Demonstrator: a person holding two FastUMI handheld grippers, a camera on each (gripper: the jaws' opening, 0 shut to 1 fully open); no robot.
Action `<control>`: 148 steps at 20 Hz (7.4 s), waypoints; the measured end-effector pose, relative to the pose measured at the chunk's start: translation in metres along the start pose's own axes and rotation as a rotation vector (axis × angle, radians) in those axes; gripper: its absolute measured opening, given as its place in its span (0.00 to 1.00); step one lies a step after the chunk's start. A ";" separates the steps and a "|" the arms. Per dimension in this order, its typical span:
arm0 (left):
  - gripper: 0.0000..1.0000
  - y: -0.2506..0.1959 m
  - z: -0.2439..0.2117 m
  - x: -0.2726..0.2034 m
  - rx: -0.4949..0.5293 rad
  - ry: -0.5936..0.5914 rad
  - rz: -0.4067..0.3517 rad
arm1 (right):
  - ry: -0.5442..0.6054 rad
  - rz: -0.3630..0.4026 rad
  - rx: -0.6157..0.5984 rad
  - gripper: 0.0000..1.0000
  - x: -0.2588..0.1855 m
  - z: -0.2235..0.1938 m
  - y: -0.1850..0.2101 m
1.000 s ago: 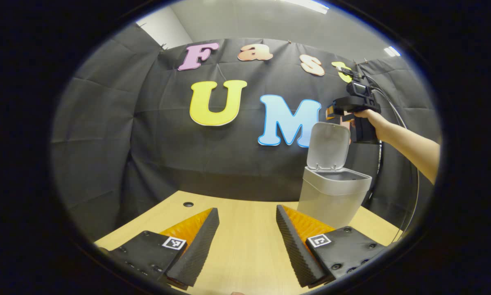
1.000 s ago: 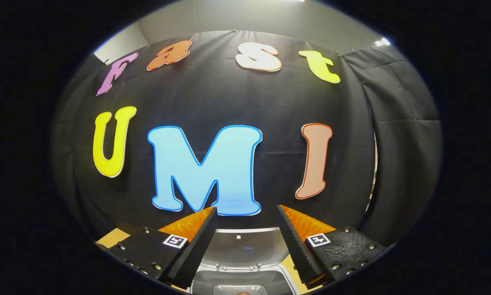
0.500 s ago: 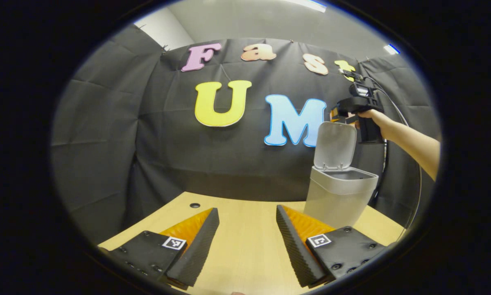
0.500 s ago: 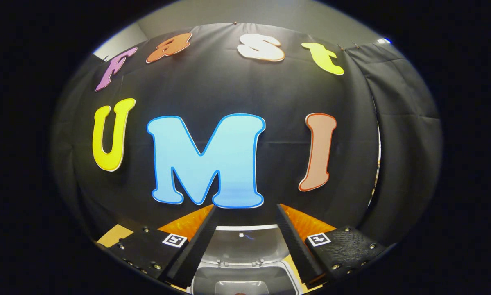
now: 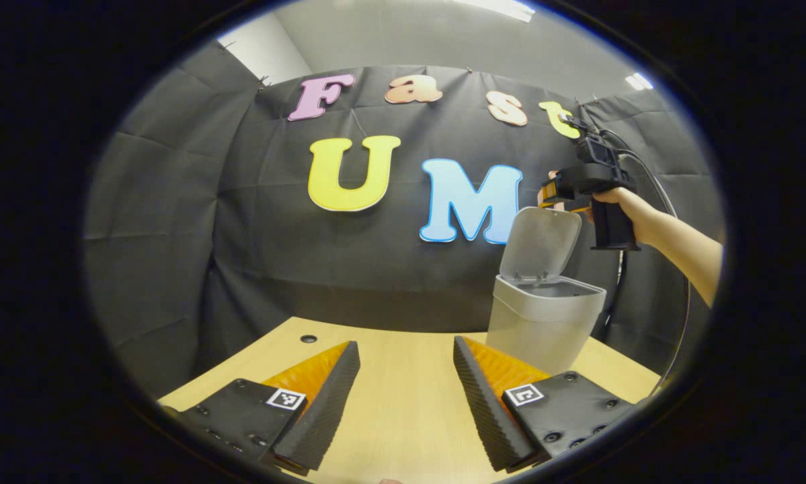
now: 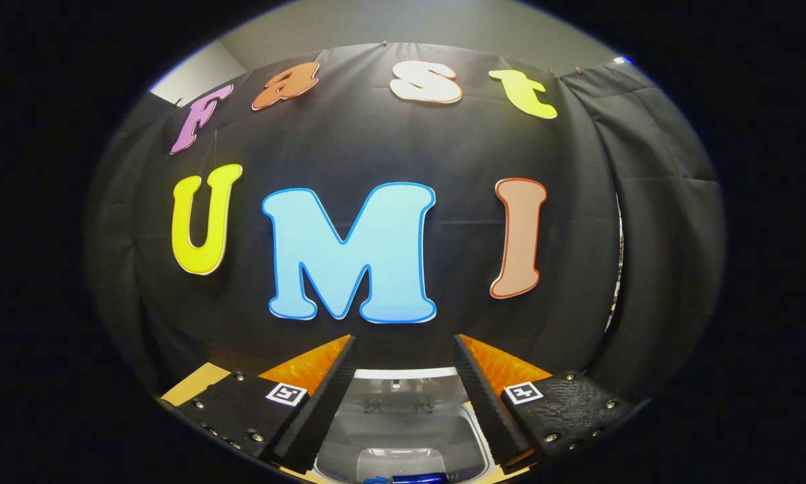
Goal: Press the lid of the desktop garbage bin to open it, pick up the crumpled paper on the desktop and throw it into the bin, then pick up the pop can on the desktop and drop it into the bin, and finally close the garbage bin lid.
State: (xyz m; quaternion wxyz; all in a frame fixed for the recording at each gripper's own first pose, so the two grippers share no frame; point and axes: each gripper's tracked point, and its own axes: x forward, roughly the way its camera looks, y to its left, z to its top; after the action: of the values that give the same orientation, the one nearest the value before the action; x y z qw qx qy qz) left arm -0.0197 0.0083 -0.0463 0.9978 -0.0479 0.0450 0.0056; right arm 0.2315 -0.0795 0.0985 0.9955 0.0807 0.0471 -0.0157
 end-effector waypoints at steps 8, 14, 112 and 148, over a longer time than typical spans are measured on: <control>0.94 -0.008 0.002 -0.002 0.021 -0.005 -0.011 | 0.071 0.001 -0.027 0.91 -0.034 -0.040 0.002; 0.90 -0.014 0.002 -0.001 0.034 -0.005 -0.024 | 0.158 0.055 -0.001 0.92 -0.037 -0.104 0.013; 0.94 -0.117 0.021 -0.022 0.105 -0.122 0.046 | -0.139 0.181 -0.009 0.96 -0.275 -0.125 -0.017; 0.94 -0.255 0.051 -0.077 0.058 -0.169 0.059 | -0.220 0.304 -0.085 0.96 -0.293 -0.101 -0.102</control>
State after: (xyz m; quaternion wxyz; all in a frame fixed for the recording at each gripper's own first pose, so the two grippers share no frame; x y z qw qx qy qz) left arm -0.0875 -0.2416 0.0352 0.9984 -0.0170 -0.0380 0.0375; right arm -0.0734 -0.1565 0.0115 0.9880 0.0428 -0.0741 0.1283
